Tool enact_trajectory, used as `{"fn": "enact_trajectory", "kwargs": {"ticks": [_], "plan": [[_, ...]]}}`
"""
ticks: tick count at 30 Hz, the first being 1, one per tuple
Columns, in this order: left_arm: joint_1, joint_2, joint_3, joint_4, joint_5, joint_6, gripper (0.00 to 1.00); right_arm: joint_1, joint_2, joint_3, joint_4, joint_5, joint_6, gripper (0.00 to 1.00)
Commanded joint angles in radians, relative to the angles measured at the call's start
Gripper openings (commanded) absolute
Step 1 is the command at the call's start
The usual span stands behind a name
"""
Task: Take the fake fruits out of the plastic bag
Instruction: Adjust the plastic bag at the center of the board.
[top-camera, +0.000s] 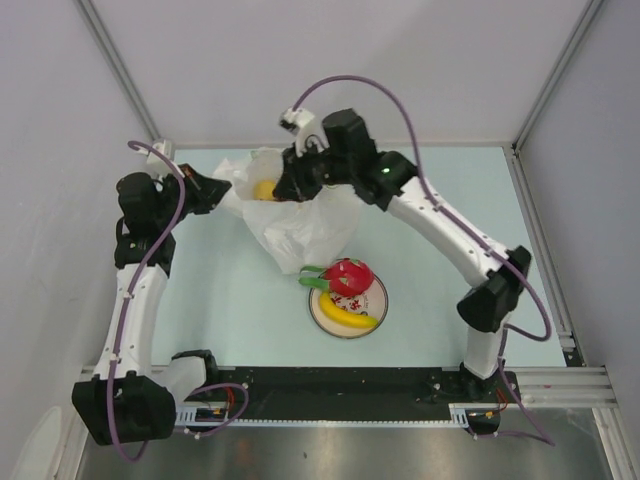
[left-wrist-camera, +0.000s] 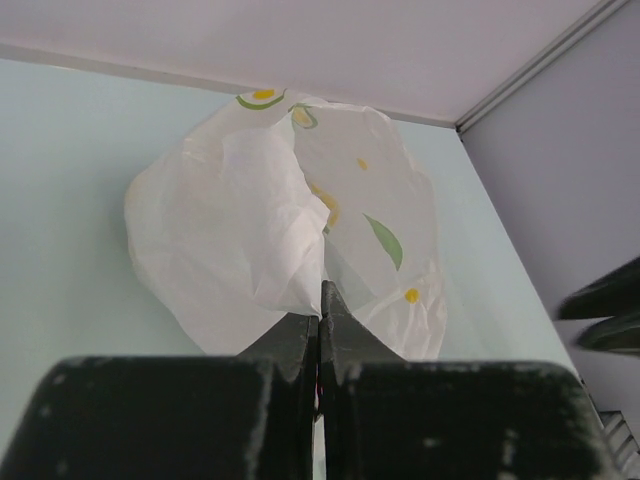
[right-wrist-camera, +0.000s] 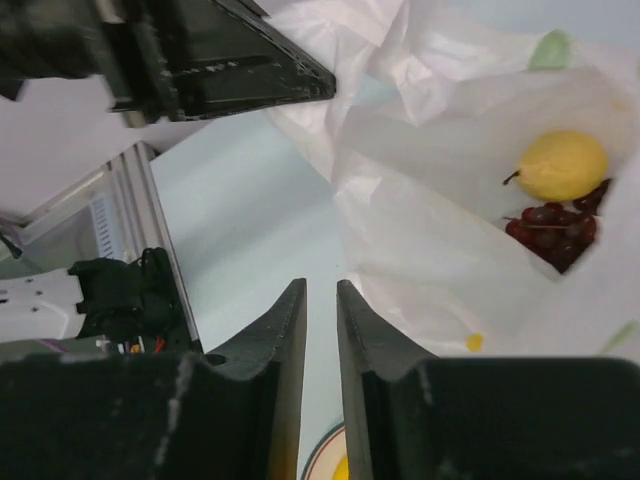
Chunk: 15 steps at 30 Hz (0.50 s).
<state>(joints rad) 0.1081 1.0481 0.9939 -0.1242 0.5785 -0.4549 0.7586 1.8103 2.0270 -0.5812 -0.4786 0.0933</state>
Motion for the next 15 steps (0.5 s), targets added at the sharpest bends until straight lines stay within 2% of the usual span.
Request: {"fn": "enact_trajectory", "kwargs": {"ticks": [1,4,8,9,12,15], "plan": [[-0.01,-0.036,0.064,-0.02,0.006,0.007,0.0,0.065,0.158,0.058,-0.042,0.213,0.025,0.22],[-0.011,-0.046,0.083,-0.046,0.009,0.045,0.0,0.068,0.292,0.103,-0.022,0.363,0.014,0.21],[-0.012,-0.024,0.115,-0.1,0.017,0.1,0.0,-0.019,0.443,0.28,-0.025,0.544,-0.058,0.17],[-0.012,-0.014,0.133,-0.109,0.018,0.111,0.0,-0.043,0.469,0.314,-0.025,0.546,-0.079,0.14],[-0.01,0.023,0.172,-0.14,-0.003,0.139,0.0,-0.126,0.53,0.432,-0.045,0.523,-0.124,0.15],[-0.011,0.047,0.187,-0.138,-0.022,0.174,0.0,-0.192,0.529,0.432,-0.077,0.376,-0.186,0.19]]}}
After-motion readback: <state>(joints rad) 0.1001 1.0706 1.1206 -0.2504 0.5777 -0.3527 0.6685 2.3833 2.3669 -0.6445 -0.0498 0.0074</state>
